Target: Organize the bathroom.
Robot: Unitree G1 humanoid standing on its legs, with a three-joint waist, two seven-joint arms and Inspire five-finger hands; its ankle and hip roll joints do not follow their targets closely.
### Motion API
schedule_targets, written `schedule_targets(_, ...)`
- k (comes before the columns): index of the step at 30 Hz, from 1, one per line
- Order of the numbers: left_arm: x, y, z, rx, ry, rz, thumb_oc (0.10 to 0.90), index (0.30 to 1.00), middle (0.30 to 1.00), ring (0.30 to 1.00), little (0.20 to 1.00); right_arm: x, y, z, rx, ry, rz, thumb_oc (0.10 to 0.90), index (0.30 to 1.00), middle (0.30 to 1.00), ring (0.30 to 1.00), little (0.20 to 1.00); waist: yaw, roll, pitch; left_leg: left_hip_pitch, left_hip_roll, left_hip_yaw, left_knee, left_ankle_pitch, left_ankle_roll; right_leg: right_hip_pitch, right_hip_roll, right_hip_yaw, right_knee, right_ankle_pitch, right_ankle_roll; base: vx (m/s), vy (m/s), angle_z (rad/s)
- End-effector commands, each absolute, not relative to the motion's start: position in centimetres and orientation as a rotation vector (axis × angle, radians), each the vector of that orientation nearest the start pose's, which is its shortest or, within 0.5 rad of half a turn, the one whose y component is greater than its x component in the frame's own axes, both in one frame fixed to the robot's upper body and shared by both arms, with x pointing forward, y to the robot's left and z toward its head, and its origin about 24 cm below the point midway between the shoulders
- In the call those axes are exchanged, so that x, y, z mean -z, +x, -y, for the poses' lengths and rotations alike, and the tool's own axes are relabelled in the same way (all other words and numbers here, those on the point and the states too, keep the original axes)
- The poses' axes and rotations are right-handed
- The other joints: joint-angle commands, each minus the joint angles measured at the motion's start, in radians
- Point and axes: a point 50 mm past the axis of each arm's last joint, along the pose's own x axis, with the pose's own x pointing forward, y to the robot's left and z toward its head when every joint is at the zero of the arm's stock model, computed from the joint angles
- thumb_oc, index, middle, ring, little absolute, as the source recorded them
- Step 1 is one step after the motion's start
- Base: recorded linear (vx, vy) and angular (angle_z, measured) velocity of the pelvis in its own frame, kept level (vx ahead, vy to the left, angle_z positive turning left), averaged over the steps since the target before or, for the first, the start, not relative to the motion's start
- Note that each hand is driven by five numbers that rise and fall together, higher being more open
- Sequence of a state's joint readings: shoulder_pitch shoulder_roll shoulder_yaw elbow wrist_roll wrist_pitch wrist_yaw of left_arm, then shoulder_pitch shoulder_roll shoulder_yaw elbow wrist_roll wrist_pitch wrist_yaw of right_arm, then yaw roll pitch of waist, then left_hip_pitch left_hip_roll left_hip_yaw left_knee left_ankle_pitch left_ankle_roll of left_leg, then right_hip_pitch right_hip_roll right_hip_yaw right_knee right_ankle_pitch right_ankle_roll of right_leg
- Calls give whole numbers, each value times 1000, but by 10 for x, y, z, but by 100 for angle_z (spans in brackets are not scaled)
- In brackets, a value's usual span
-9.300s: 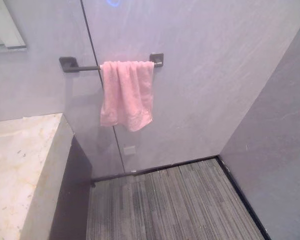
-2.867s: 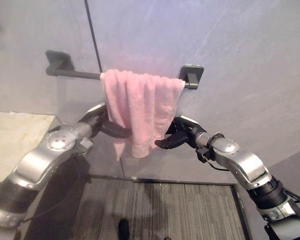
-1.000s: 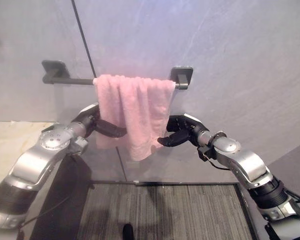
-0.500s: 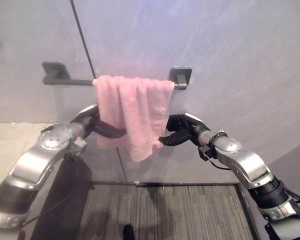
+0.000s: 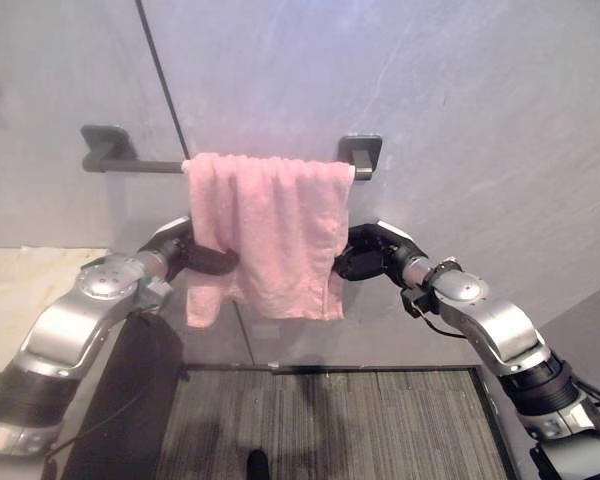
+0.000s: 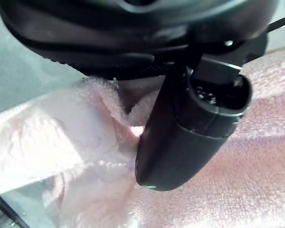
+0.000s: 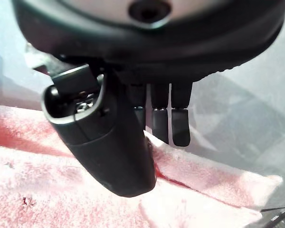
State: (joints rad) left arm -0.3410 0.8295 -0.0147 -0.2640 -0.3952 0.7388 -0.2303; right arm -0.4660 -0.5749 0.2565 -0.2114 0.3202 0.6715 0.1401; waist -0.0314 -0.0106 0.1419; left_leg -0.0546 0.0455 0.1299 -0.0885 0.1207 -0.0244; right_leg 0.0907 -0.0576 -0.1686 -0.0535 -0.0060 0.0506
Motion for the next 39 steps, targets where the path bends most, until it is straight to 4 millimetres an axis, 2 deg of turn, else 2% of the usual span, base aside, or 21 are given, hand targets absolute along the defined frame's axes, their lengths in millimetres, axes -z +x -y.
schedule_targets(1,-207,300,-257,68,450,-49,400,300,300,300,300,-196,318,148,-369,-398,104,400,300,300,300,300,-3,18,-111,94,74,60,42,-130,-50,-49,-68,42,51,-37,139,0,0,0)
schedule_targets(4,-208,298,-265,-10,447,-39,400,300,300,300,300,-193,318,149,-363,-393,98,400,300,300,300,300,1,17,-113,93,72,57,44,-131,-49,-48,-68,41,51,-37,138,11,-5,0)
schedule_targets(5,-209,297,-273,-80,437,-32,400,300,300,300,300,-191,319,148,-356,-391,93,400,300,300,300,300,5,16,-113,92,71,54,45,-131,-49,-45,-68,40,50,-37,137,0,0,0)
schedule_targets(7,-209,296,-274,-87,434,-32,400,300,300,300,300,-191,319,148,-355,-391,92,400,300,300,300,300,6,15,-113,92,71,54,46,-131,-49,-45,-68,40,50,-37,137,0,0,0)
schedule_targets(10,-208,288,-295,-217,411,-33,400,300,300,300,300,-189,318,151,-339,-391,82,400,300,300,300,300,17,14,-109,85,69,45,50,-131,-49,-46,-67,39,51,-40,133,0,0,0)
schedule_targets(15,-200,276,-311,-265,381,-57,400,300,300,300,300,-187,314,153,-336,-397,69,400,300,300,300,300,29,15,-105,81,67,35,54,-131,-49,-45,-65,38,55,-43,127,1,-1,-1)
schedule_targets(35,-196,270,-321,-320,409,-58,400,300,300,300,300,-179,315,144,-383,-418,38,400,300,300,300,300,40,19,-102,75,62,26,64,-134,-47,-45,-64,46,59,-48,122,0,0,0)
schedule_targets(37,-197,270,-322,-334,410,-51,400,300,300,300,300,-179,315,144,-387,-424,41,400,300,300,300,300,40,19,-101,75,62,26,65,-135,-47,-45,-64,46,59,-48,122,5,0,7)
schedule_targets(39,-201,267,-327,-424,346,-1,400,300,300,300,300,-177,315,142,-391,-430,39,400,300,300,300,300,43,18,-100,76,61,23,64,-136,-46,-44,-64,48,59,-49,122,11,-1,18)
